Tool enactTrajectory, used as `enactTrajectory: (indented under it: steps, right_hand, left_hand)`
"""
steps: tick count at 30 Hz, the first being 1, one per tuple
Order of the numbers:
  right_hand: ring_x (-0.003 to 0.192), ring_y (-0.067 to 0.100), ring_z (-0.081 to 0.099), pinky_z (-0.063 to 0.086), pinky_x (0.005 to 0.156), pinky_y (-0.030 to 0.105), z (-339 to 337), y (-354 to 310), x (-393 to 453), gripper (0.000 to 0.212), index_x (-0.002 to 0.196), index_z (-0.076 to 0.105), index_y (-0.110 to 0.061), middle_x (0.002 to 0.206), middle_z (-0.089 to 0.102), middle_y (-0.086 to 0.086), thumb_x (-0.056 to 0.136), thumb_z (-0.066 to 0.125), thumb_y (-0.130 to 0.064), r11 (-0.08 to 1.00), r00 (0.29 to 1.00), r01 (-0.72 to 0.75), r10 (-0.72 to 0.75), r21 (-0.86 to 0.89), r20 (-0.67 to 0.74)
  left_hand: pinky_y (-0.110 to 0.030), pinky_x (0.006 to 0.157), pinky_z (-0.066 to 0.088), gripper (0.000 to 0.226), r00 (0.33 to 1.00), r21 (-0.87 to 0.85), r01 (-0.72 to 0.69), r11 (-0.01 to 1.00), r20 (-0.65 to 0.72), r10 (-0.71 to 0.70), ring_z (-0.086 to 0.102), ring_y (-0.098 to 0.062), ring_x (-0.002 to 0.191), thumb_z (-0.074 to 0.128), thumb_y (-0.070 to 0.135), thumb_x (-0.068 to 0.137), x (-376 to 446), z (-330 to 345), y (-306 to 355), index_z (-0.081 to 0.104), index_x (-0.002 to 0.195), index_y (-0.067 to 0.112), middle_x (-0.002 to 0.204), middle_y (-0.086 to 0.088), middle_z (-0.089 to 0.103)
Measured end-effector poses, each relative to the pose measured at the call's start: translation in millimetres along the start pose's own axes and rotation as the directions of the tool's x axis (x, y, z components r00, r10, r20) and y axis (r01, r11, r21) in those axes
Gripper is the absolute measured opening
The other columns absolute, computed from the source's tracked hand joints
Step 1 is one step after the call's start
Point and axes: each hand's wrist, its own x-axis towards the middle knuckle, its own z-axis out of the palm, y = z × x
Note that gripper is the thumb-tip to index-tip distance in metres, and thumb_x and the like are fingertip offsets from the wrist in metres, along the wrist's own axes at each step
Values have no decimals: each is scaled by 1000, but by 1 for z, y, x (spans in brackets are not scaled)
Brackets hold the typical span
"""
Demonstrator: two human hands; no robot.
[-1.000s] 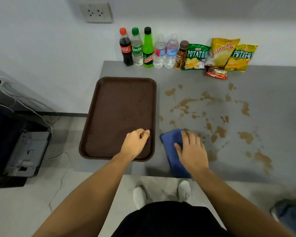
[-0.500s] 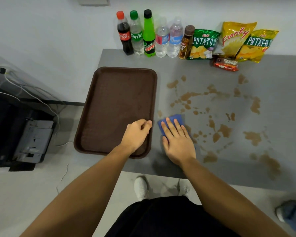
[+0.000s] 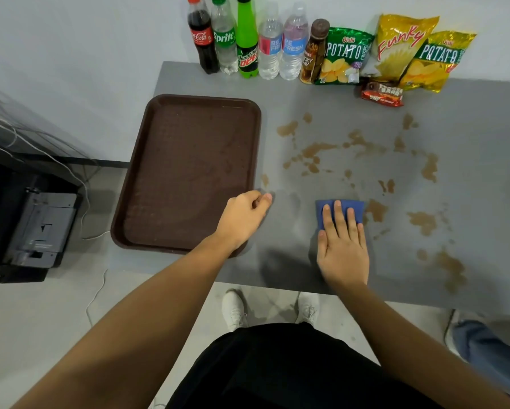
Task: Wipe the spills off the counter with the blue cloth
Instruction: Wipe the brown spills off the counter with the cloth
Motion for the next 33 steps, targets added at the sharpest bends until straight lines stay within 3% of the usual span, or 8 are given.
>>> enactTrajectory:
  steps: [6, 9, 13, 17, 23, 26, 30, 33]
  right_hand:
    - [160, 26, 8, 12, 129, 46, 14, -44, -29, 61, 165, 15, -20, 173, 13, 3, 108, 20, -41, 997, 997, 74, -74, 12, -2]
    - [160, 25, 7, 14, 129, 46, 12, -55, -9, 60, 165, 14, -23, 173, 11, 0, 108, 22, -40, 984, 984, 177, -177, 29, 4]
    - [160, 22, 4, 11, 130, 43, 3, -53, 32, 59, 165, 14, -27, 173, 10, -4, 107, 22, -39, 967, 968, 251, -251, 49, 11]
    - [159, 24, 15, 15, 129, 44, -9, -34, 66, 58, 163, 24, -26, 171, 18, -3, 106, 28, -37, 955, 957, 289, -290, 60, 8]
    - [160, 21, 8, 11, 130, 44, -17, 29, 60, 60, 164, 16, -24, 173, 11, -3, 107, 22, -41, 989, 989, 149, -149, 14, -12]
    - [160, 21, 4, 9, 130, 44, -18, 52, 33, 61, 165, 12, -24, 173, 7, -3, 107, 19, -42, 998, 998, 69, -69, -5, -2]
    - [160, 23, 2, 8, 130, 45, -10, 46, -6, 63, 164, 7, -22, 173, 6, 1, 106, 16, -44, 1000, 1000, -10, 10, 5, 17]
    - [160, 27, 7, 12, 129, 47, 2, 21, -28, 64, 164, 12, -18, 173, 11, 5, 106, 17, -43, 1000, 1000, 1, -1, 9, -7]
  left_hand:
    - [-33, 58, 44, 47, 1000, 6, 6, 1000, -6, -6, 55, -16, 55, 51, 49, 105, -1, 2, 4, 66, 80, 12, 66, -6, 66]
    - [-28, 52, 41, 46, 1000, 33, 9, 999, -19, -9, 54, -13, 52, 51, 48, 106, -1, 5, 6, 64, 78, 14, 62, -1, 63]
    - [-32, 54, 45, 47, 999, 71, 33, 997, -45, -30, 61, -20, 58, 50, 47, 106, 1, 10, 7, 65, 80, 12, 66, -3, 67]
    - [-32, 57, 45, 46, 997, 109, 49, 993, -71, -41, 63, -20, 60, 49, 49, 105, -1, 14, 9, 63, 76, 17, 64, 1, 66]
    - [-32, 55, 41, 44, 994, 165, 61, 984, -99, -45, 61, -24, 59, 46, 48, 106, 1, 19, 9, 53, 69, 25, 62, 0, 61]
    - [-34, 59, 41, 41, 989, 276, 53, 960, -148, -12, 57, -27, 61, 46, 45, 106, 1, 27, 11, 55, 73, 22, 66, 2, 59]
    - [-34, 61, 37, 33, 977, 413, 0, 911, -194, 88, 47, -27, 62, 48, 41, 104, -2, 37, 14, 62, 80, 23, 74, 2, 55]
    - [-32, 60, 37, 30, 973, 428, -54, 902, -179, 143, 49, -27, 61, 51, 37, 104, -5, 43, 16, 61, 81, 22, 81, -6, 67]
